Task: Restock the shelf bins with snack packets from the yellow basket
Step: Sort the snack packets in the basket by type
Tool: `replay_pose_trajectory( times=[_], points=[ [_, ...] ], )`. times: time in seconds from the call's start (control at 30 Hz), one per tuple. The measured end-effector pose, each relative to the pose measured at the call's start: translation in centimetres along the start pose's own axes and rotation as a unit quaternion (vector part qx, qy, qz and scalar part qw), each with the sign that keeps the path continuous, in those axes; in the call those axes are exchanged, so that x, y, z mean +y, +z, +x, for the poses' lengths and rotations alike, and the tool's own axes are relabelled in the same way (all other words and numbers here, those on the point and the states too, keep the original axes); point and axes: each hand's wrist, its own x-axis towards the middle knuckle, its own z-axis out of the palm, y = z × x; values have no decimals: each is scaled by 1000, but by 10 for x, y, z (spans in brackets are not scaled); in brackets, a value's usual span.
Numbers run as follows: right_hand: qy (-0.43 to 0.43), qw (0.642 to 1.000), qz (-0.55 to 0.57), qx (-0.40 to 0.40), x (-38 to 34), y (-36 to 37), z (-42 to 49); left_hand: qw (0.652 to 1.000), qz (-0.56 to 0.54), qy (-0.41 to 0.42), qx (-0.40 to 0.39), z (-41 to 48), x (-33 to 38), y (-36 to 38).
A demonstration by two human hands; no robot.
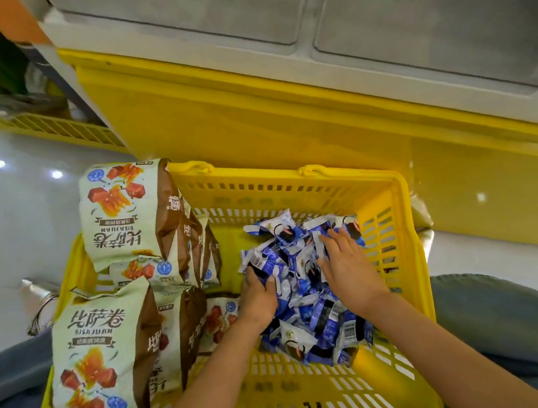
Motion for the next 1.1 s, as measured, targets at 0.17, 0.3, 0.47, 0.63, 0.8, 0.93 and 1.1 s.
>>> replay_pose_trajectory(
  times=[0.17, 0.3, 0.47, 0.63, 0.8, 0.93, 1.1],
  points=[
    [-33, 997, 52, 35, -19, -17, -20, 981, 89, 168, 39, -55, 25, -36],
    [-79, 986, 108, 103, -53, -33, -40, 902, 136, 387, 133, -126, 38, -76],
    [-133, 956, 244, 97, -122, -41, -69, 821, 97, 440, 352, -179, 12, -148],
    [-119, 913, 389, -32, -193, -25, -85, 910, 160, 199, 327, -164, -45, -192],
    [-2, 853, 503, -136, -234, -7, -90, 933, 154, 199, 256, -156, -72, -194],
    [25, 834, 536, -130, -238, -3, -93, 939, -5, 258, 226, -164, -76, -197],
    [-13, 837, 544, -59, -228, -21, -95, 906, -283, 268, 166, -180, -74, -212]
  ],
)
